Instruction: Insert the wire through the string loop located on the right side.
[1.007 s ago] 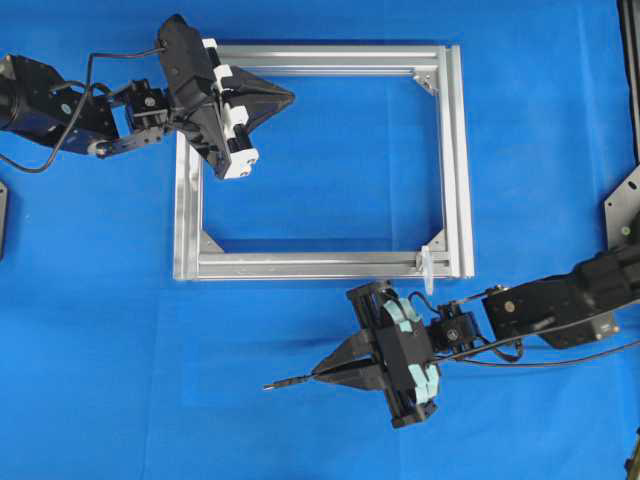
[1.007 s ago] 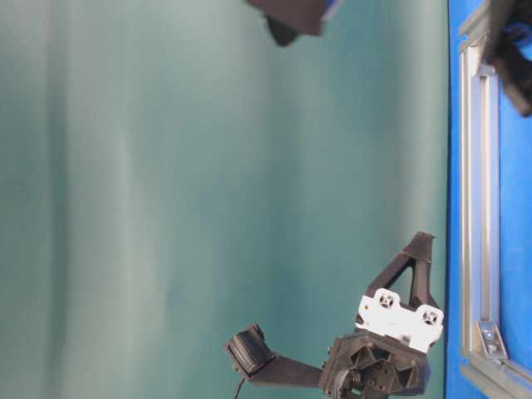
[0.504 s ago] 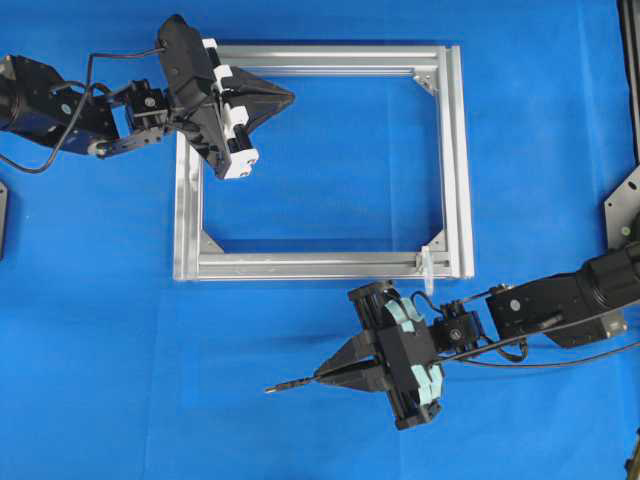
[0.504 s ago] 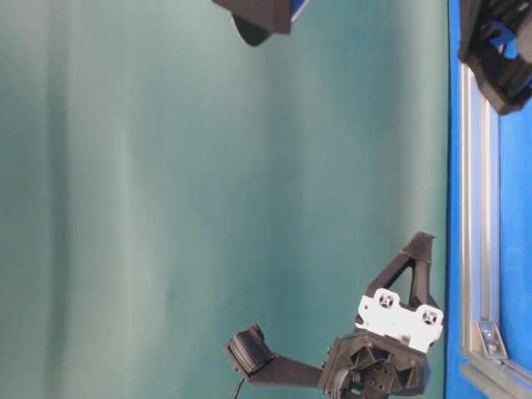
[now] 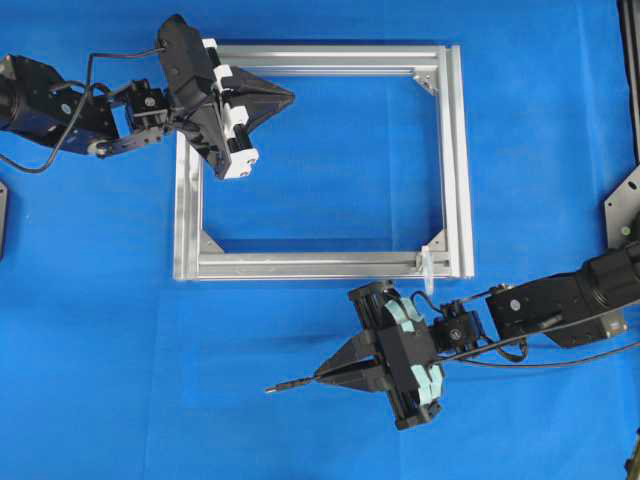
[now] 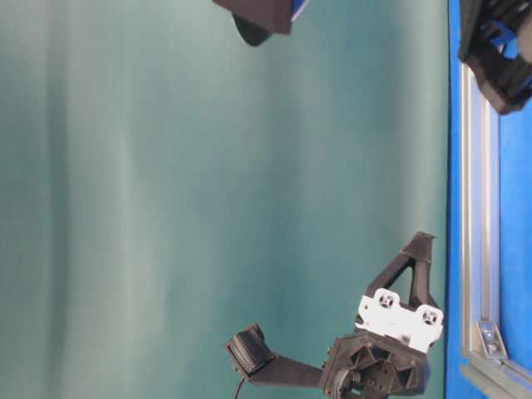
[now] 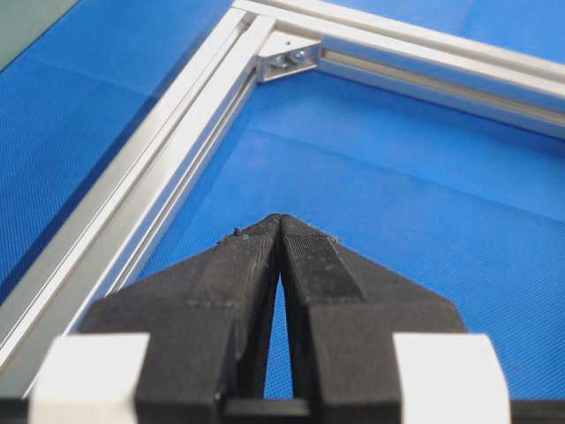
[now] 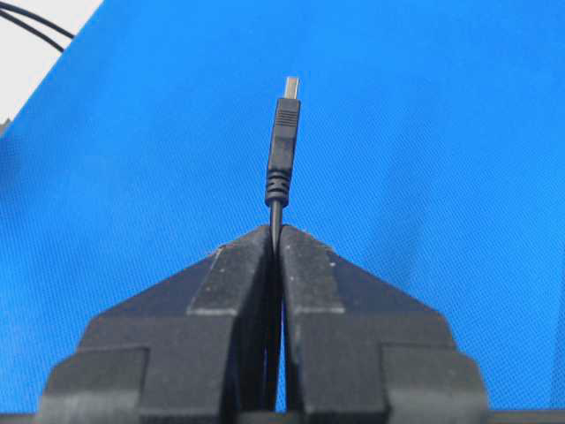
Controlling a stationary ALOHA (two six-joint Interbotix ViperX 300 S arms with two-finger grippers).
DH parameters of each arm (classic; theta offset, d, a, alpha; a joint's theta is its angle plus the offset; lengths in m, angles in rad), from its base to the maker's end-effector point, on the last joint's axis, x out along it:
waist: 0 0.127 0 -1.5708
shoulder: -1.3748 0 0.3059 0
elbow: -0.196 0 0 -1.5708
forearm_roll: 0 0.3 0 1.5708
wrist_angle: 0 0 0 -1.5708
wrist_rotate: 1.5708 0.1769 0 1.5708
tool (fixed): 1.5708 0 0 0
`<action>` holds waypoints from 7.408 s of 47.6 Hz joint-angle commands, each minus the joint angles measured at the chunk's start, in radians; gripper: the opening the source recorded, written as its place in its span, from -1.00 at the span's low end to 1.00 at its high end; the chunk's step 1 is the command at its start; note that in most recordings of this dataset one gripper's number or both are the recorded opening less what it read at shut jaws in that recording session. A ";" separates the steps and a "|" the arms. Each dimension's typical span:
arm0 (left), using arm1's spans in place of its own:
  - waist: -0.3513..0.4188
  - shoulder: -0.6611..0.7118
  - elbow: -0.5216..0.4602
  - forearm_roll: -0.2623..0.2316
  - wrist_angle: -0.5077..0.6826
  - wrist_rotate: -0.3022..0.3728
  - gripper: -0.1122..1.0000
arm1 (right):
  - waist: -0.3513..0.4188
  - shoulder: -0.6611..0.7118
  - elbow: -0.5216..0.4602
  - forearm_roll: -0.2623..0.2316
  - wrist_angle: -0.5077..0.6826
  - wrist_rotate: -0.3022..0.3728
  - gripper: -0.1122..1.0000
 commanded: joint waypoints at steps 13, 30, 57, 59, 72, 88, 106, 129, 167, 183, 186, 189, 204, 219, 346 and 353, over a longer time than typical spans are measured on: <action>-0.002 -0.034 -0.006 0.003 -0.005 0.000 -0.80 | 0.000 -0.032 -0.009 -0.002 -0.002 -0.002 -0.87; -0.002 -0.034 -0.006 0.003 -0.005 -0.002 -0.80 | 0.000 -0.032 -0.009 -0.002 -0.005 -0.002 -0.87; -0.002 -0.035 -0.006 0.003 -0.005 -0.002 -0.80 | 0.037 -0.160 0.178 0.012 -0.011 0.005 -0.87; -0.002 -0.034 -0.006 0.003 -0.005 -0.002 -0.80 | 0.041 -0.178 0.209 0.020 -0.012 0.005 -0.87; -0.002 -0.035 -0.006 0.003 -0.005 -0.005 -0.80 | 0.067 -0.293 0.397 0.087 -0.026 0.005 -0.87; -0.002 -0.034 -0.009 0.003 -0.011 -0.006 -0.80 | 0.097 -0.497 0.615 0.114 -0.020 0.005 -0.87; -0.002 -0.034 -0.008 0.003 -0.012 -0.006 -0.80 | 0.097 -0.701 0.718 0.112 0.023 0.003 -0.87; -0.005 -0.035 -0.006 0.003 -0.012 -0.006 -0.80 | 0.002 -0.696 0.718 0.123 0.012 0.000 -0.87; -0.011 -0.035 -0.006 0.003 -0.012 -0.006 -0.80 | -0.083 -0.696 0.716 0.143 0.014 0.000 -0.87; -0.011 -0.034 -0.006 0.003 -0.012 -0.006 -0.80 | -0.084 -0.696 0.716 0.143 0.015 0.000 -0.87; -0.012 -0.035 -0.006 0.003 -0.011 -0.006 -0.80 | -0.083 -0.696 0.716 0.143 0.015 0.000 -0.87; -0.012 -0.034 -0.006 0.003 -0.012 -0.006 -0.80 | -0.083 -0.696 0.716 0.143 0.017 0.000 -0.87; -0.012 -0.035 -0.006 0.003 -0.012 -0.006 -0.80 | -0.084 -0.696 0.716 0.143 0.017 0.000 -0.87; -0.012 -0.034 -0.006 0.003 -0.012 -0.006 -0.80 | -0.083 -0.696 0.716 0.143 0.017 0.000 -0.87; -0.459 -0.026 -0.023 0.005 -0.008 -0.041 -0.80 | -0.104 -0.347 0.499 0.146 -0.103 -0.005 -0.87; -0.454 -0.021 -0.037 0.005 -0.003 -0.041 -0.80 | -0.104 -0.347 0.499 0.146 -0.103 -0.005 -0.87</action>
